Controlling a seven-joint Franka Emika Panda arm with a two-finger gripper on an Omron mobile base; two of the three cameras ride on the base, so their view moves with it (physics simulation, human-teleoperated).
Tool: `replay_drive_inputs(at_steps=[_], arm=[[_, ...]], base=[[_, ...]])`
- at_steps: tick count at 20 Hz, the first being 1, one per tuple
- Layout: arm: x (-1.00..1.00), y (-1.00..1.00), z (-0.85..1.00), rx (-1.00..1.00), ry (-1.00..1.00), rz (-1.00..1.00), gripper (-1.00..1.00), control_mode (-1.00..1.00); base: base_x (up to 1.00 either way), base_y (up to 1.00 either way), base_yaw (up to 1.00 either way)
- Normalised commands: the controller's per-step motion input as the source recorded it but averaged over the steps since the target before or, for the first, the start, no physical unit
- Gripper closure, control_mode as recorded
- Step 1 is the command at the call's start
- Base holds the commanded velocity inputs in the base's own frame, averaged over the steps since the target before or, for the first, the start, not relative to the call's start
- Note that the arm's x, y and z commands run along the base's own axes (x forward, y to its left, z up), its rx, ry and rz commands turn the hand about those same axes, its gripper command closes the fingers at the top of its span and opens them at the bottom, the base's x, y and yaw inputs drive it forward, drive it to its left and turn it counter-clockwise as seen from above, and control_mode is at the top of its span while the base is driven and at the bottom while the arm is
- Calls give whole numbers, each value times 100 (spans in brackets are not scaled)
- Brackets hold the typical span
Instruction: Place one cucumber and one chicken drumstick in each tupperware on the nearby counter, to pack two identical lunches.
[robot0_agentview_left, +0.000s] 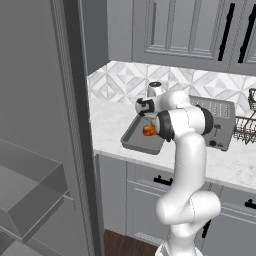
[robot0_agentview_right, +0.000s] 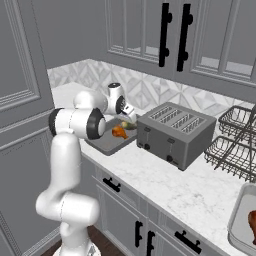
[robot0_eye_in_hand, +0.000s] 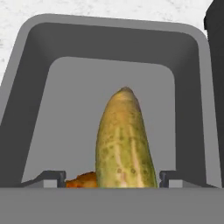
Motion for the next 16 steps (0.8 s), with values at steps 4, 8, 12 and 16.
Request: replay_drive_inputs(at_steps=[4, 8, 12, 16], arm=[[0, 0, 10, 0, 0, 0, -100, -100], [-54, 0, 73, 0, 0, 2, -100, -100], [-94, 0, 55, 0, 0, 17, -100, -100], [-100, 0, 14, 0, 0, 26, -100, -100]], base=[[0, 0, 0], [0, 0, 0], [0, 0, 0], [0, 0, 0]])
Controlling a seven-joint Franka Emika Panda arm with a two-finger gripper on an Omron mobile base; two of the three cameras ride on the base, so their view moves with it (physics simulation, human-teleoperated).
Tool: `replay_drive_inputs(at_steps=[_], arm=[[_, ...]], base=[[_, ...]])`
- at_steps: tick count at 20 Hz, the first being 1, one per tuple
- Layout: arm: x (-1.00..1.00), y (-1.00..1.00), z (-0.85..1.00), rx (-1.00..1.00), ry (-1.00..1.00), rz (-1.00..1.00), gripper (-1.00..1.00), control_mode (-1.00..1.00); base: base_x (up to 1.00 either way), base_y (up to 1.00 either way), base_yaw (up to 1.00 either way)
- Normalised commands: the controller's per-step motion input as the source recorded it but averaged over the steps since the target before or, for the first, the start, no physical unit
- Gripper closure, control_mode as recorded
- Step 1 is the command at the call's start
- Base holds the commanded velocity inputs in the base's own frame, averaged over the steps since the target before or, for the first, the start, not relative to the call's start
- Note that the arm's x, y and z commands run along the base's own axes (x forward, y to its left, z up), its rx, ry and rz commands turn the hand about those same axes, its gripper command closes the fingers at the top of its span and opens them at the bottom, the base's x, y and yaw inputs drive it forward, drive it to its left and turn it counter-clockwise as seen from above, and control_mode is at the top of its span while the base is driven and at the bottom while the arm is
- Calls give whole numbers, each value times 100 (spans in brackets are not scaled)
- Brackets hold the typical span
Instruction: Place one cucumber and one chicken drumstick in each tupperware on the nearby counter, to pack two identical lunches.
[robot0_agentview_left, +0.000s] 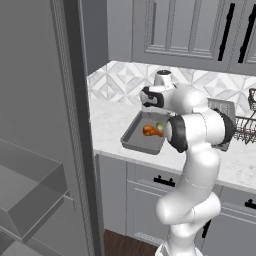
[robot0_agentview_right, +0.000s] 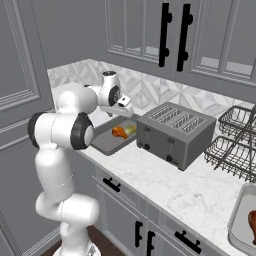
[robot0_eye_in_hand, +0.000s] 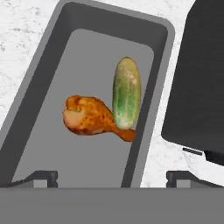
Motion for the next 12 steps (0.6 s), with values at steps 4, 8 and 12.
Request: replay_drive_inputs(at_steps=[4, 8, 12], arm=[[-100, 0, 0, 0, 0, 28, -100, -100], [-100, 0, 0, 0, -3, 27, -100, -100], [-100, 0, 0, 0, 0, 26, -100, -100]], base=[[0, 0, 0], [0, 0, 0], [0, 0, 0]])
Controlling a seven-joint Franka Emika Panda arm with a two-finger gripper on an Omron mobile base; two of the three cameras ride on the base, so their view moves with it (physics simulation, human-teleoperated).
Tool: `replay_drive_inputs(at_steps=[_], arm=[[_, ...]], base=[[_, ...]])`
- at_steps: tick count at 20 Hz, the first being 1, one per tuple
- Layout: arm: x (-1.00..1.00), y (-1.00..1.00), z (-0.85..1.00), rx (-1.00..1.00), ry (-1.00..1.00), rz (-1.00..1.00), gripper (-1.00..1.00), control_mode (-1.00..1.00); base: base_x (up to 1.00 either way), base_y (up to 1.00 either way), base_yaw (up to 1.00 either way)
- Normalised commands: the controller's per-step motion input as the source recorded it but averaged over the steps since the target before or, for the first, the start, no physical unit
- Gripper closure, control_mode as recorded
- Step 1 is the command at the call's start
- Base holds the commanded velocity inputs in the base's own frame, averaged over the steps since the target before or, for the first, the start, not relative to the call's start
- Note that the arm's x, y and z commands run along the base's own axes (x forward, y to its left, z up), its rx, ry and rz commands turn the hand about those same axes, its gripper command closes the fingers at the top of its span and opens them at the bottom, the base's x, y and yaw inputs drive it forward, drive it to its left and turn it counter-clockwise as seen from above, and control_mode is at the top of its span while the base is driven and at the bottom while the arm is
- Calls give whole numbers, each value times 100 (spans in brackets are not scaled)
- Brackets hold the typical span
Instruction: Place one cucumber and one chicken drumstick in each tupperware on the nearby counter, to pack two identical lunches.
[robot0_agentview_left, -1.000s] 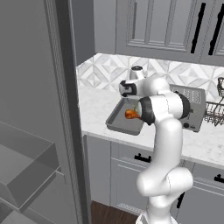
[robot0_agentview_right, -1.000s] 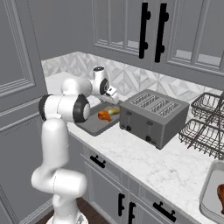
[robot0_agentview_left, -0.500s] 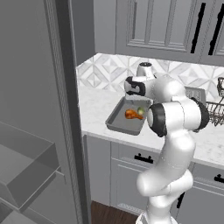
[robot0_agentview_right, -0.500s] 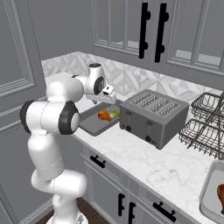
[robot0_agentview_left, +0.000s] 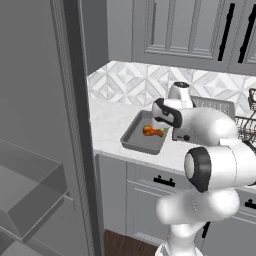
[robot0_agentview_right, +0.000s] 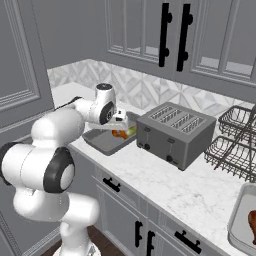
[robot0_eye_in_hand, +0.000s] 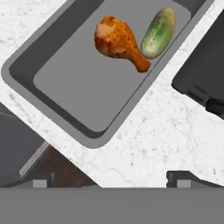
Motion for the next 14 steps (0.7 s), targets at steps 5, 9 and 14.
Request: replay_drive_inputs(at_steps=[5, 9, 14], arm=[[-92, 0, 0, -8, 0, 24, -100, -100], [-91, 0, 8, -8, -3, 17, -100, -100], [-39, 0, 82, -1, -17, 11, -100, -100]], base=[[0, 0, 0], [0, 0, 0], [0, 0, 0]])
